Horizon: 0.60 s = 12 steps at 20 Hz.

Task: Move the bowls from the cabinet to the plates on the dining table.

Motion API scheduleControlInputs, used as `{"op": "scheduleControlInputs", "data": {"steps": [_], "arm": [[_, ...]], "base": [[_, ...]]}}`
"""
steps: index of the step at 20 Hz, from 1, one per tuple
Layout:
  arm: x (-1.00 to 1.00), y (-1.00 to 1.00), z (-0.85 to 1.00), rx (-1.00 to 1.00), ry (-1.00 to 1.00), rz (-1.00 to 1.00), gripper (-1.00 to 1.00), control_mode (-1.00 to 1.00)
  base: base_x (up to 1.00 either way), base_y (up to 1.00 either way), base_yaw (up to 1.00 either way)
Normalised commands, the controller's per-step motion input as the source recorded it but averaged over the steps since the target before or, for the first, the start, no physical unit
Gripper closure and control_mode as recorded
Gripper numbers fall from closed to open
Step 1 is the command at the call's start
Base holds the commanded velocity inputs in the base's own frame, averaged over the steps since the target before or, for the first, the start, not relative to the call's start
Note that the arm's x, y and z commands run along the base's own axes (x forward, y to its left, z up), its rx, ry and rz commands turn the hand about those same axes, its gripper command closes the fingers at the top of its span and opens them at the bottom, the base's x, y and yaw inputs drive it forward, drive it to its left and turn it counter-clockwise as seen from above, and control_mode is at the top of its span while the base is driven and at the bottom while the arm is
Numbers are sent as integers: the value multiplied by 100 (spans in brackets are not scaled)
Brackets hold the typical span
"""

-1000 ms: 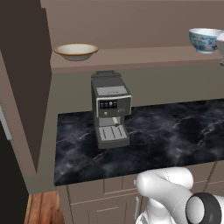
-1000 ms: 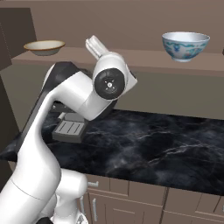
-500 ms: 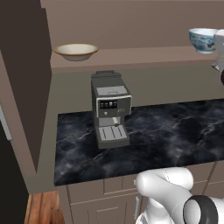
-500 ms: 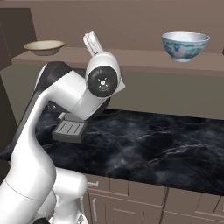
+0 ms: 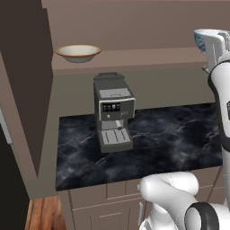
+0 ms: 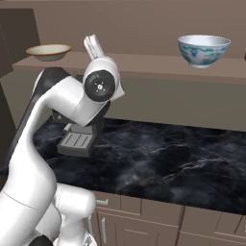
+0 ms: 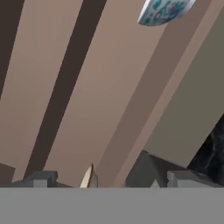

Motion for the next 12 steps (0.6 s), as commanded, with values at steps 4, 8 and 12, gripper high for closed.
{"op": "scheduleControlInputs", "data": {"steps": [4,8,12], "arm": [[24,30,-3,4,4,3,-100,-100],[23,28,0,6,3,5,-100,-100],[17,25,0,9,0,6,-100,-100]], "base": [[0,0,0],[0,0,0],[0,0,0]]}}
